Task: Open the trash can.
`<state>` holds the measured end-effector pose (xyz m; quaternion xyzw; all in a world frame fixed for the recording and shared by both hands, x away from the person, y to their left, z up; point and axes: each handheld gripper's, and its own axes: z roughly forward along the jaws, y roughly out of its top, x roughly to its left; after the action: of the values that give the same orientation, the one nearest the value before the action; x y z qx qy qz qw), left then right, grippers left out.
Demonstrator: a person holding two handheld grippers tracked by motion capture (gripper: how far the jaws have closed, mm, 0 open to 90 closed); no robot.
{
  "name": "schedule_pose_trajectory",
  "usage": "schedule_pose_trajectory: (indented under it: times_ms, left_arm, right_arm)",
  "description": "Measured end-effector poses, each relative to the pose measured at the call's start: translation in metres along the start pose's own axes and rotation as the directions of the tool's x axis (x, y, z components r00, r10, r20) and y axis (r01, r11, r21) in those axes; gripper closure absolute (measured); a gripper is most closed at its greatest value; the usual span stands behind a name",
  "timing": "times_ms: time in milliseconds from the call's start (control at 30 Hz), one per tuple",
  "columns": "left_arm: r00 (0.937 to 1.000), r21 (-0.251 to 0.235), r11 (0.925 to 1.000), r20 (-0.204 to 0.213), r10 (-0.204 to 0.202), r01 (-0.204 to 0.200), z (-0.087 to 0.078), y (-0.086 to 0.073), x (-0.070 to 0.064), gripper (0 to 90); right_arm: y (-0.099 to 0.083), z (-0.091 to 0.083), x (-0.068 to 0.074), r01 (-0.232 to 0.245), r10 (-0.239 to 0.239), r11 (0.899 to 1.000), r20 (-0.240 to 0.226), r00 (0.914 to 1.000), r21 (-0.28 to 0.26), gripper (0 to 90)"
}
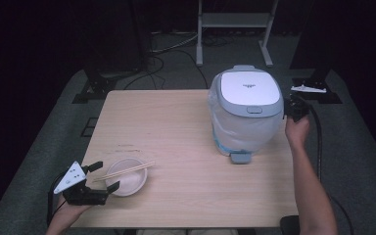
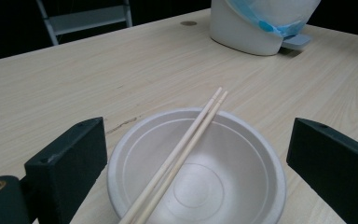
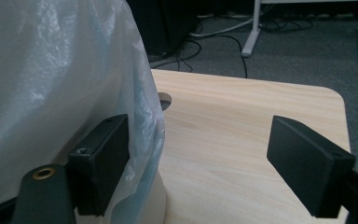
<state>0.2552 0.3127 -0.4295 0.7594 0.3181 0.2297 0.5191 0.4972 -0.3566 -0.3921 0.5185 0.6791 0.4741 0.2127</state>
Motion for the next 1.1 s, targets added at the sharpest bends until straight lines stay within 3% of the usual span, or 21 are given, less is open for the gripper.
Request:
schedule_pose_trajectory:
  times_ms: [67, 167, 300, 333, 567, 800, 833, 1100]
  left_arm:
    - [1.0, -0.001, 1.0, 0.0, -0.002, 0.002, 0.0, 0.0, 0.0, 4.0]
    - [1.0, 0.001, 1.0, 0.001, -0.001, 0.001, 0.0, 0.0, 0.0, 4.0]
    - [1.0, -0.005, 1.0, 0.001, -0.001, 0.001, 0.0, 0.001, -0.001, 4.0]
    - [1.0, -0.007, 1.0, 0.0, 0.0, 0.0, -0.001, 0.001, -0.001, 4.0]
    - [1.0, -0.009, 1.0, -0.004, 0.003, -0.003, -0.003, 0.001, 0.0, 4.0]
    - [1.0, -0.012, 0.9999, -0.003, 0.004, -0.004, -0.004, 0.002, 0.0, 4.0]
    - [1.0, -0.014, 0.9999, -0.001, 0.005, -0.005, -0.004, 0.002, 0.0, 4.0]
    - [1.0, -0.018, 0.9998, 0.001, 0.005, -0.005, -0.005, 0.003, 0.0, 4.0]
  right_arm:
    - [-0.001, 0.001, -0.001, 0.005, -0.005, 1.0, -0.004, 1.0, -0.007, 21.1]
    - [-0.003, 0.003, 0.002, 0.027, -0.028, 0.999, -0.022, 0.9994, -0.028, 34.1]
    - [-0.003, 0.003, 0.006, 0.046, -0.047, 0.998, -0.018, 0.9987, -0.035, 40.3]
    - [-0.002, 0.003, 0.011, 0.065, -0.065, 0.997, -0.02, 0.9977, -0.037, 45.7]
    - [-0.004, 0.006, 0.024, 0.097, -0.099, 0.995, -0.074, 0.9924, -0.032, 45.0]
    - [-0.006, 0.012, 0.049, 0.129, -0.132, 0.991, -0.143, 0.9809, -0.027, 43.2]
    - [-0.007, 0.014, 0.056, 0.135, -0.138, 0.99, -0.167, 0.9762, -0.029, 42.9]
    - [-0.008, 0.022, 0.081, 0.148, -0.149, 0.989, -0.204, 0.9676, -0.017, 41.8]
